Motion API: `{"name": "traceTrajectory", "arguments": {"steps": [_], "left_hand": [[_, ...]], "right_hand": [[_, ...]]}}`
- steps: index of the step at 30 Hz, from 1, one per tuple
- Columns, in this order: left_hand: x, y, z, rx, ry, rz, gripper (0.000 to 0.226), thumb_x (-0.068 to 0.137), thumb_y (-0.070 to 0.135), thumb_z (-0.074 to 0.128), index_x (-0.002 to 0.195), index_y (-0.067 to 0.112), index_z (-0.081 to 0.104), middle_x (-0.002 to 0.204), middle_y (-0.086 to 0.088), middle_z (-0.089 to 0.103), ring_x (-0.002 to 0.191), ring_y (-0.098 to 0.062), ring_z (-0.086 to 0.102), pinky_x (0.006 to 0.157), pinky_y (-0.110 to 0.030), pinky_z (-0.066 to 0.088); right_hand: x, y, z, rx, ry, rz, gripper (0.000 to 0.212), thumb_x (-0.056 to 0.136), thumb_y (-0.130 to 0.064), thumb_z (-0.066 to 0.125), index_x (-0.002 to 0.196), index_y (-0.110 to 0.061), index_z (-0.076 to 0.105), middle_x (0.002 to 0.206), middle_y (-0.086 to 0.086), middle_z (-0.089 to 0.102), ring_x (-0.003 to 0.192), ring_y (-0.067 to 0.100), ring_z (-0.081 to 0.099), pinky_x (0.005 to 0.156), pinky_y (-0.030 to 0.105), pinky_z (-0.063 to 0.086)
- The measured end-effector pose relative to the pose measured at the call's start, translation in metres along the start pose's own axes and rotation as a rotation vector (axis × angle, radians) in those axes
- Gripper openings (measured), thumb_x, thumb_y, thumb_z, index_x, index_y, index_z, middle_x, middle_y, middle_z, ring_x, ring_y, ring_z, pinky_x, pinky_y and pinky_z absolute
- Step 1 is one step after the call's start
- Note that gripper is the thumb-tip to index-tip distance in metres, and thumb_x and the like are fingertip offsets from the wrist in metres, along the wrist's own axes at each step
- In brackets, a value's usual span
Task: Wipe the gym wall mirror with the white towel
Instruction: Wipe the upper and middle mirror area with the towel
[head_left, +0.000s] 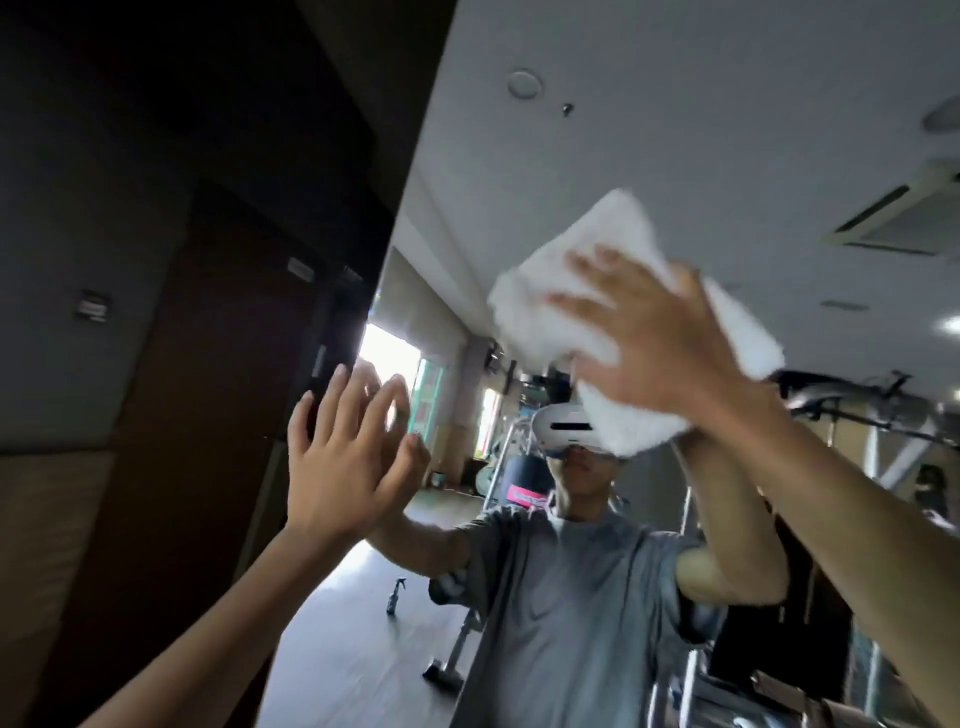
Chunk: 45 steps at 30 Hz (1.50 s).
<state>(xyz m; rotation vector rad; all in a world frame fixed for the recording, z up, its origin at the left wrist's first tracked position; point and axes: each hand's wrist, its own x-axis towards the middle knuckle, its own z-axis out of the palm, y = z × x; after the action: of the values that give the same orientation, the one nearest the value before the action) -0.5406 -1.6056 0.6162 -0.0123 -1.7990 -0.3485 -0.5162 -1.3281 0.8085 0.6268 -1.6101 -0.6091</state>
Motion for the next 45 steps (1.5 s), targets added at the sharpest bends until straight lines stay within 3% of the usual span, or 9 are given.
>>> {"name": "traceTrajectory", "arguments": {"steps": [6, 9, 13, 21, 26, 31, 34, 40, 45], "left_hand": [[-0.026, -0.019, 0.014, -0.136, -0.068, -0.243, 0.070, 0.089, 0.079, 0.000, 0.154, 0.053, -0.005, 0.168, 0.000, 0.012, 0.156, -0.021, 0.003, 0.121, -0.048, 0.004], [-0.031, -0.014, 0.014, -0.240, -0.084, -0.308, 0.073, 0.088, 0.076, 0.006, 0.155, 0.049, 0.010, 0.162, 0.000, 0.028, 0.153, -0.025, 0.017, 0.120, -0.050, 0.016], [-0.034, -0.012, 0.012, -0.332, 0.000, -0.416, 0.056, 0.088, 0.059, 0.028, 0.116, 0.017, 0.053, 0.111, -0.001, 0.060, 0.109, -0.029, 0.057, 0.098, -0.051, 0.044], [-0.040, -0.013, 0.015, -0.347, 0.050, -0.439, 0.025, 0.095, 0.040, 0.025, 0.087, 0.025, 0.043, 0.079, 0.016, 0.046, 0.074, -0.013, 0.054, 0.079, -0.049, 0.051], [-0.051, -0.006, 0.009, -0.393, 0.068, -0.472, 0.053, 0.086, 0.047, 0.011, 0.082, 0.012, 0.051, 0.079, 0.000, 0.056, 0.076, -0.030, 0.058, 0.080, -0.048, 0.046], [-0.089, -0.011, 0.012, -0.427, -0.012, -0.562, 0.049, 0.076, 0.046, 0.020, 0.076, 0.010, 0.053, 0.075, -0.016, 0.061, 0.070, -0.036, 0.057, 0.070, -0.036, 0.039], [-0.089, -0.009, 0.014, -0.434, 0.061, -0.584, 0.048, 0.090, 0.047, 0.016, 0.085, 0.018, 0.054, 0.076, -0.001, 0.063, 0.067, -0.020, 0.061, 0.077, -0.045, 0.054], [-0.090, -0.008, 0.015, -0.457, 0.078, -0.603, 0.063, 0.087, 0.059, 0.011, 0.097, 0.018, 0.057, 0.092, -0.004, 0.071, 0.074, -0.019, 0.065, 0.082, -0.048, 0.057], [-0.087, -0.008, 0.011, -0.421, 0.064, -0.574, 0.045, 0.091, 0.043, 0.015, 0.084, 0.016, 0.051, 0.072, 0.002, 0.056, 0.073, -0.033, 0.062, 0.076, -0.039, 0.044]], "right_hand": [[0.063, -0.066, 0.006, -0.005, 0.075, 0.435, 0.071, 0.089, -0.056, 0.039, 0.153, -0.025, 0.035, 0.165, 0.011, 0.023, 0.152, 0.032, 0.017, 0.114, 0.062, 0.011], [0.055, -0.140, 0.021, 0.002, 0.049, 0.020, 0.072, 0.088, -0.058, 0.052, 0.153, -0.030, 0.038, 0.164, 0.008, 0.027, 0.152, 0.029, 0.021, 0.116, 0.060, 0.008], [0.048, -0.146, 0.029, 0.067, 0.022, -0.469, 0.060, 0.086, -0.058, 0.038, 0.141, -0.038, 0.054, 0.154, 0.001, 0.045, 0.143, 0.024, 0.040, 0.112, 0.050, 0.014], [0.117, -0.093, 0.006, 0.023, 0.074, 0.396, 0.061, 0.095, -0.050, 0.040, 0.152, -0.029, 0.036, 0.165, 0.008, 0.022, 0.152, 0.028, 0.015, 0.115, 0.062, 0.012], [0.079, -0.201, 0.034, 0.083, 0.059, -0.090, 0.060, 0.088, -0.045, 0.060, 0.145, -0.033, 0.049, 0.161, 0.005, 0.034, 0.151, 0.026, 0.024, 0.115, 0.057, 0.001], [0.006, -0.203, 0.037, 0.143, -0.041, -0.621, 0.053, 0.086, -0.042, 0.047, 0.135, -0.031, 0.061, 0.151, 0.001, 0.049, 0.144, 0.026, 0.039, 0.115, 0.056, 0.019], [0.036, -0.136, 0.029, 0.090, 0.048, -0.497, 0.055, 0.085, -0.042, 0.038, 0.132, -0.032, 0.065, 0.146, 0.004, 0.055, 0.137, 0.028, 0.049, 0.104, 0.049, 0.024], [0.081, -0.131, 0.015, 0.051, 0.019, 0.181, 0.063, 0.093, -0.048, 0.047, 0.152, -0.030, 0.036, 0.165, 0.005, 0.023, 0.153, 0.027, 0.017, 0.116, 0.062, 0.009], [0.036, -0.237, 0.039, 0.029, 0.021, -0.208, 0.061, 0.090, -0.051, 0.056, 0.148, -0.033, 0.046, 0.160, 0.005, 0.036, 0.149, 0.027, 0.028, 0.116, 0.061, 0.010]]}}
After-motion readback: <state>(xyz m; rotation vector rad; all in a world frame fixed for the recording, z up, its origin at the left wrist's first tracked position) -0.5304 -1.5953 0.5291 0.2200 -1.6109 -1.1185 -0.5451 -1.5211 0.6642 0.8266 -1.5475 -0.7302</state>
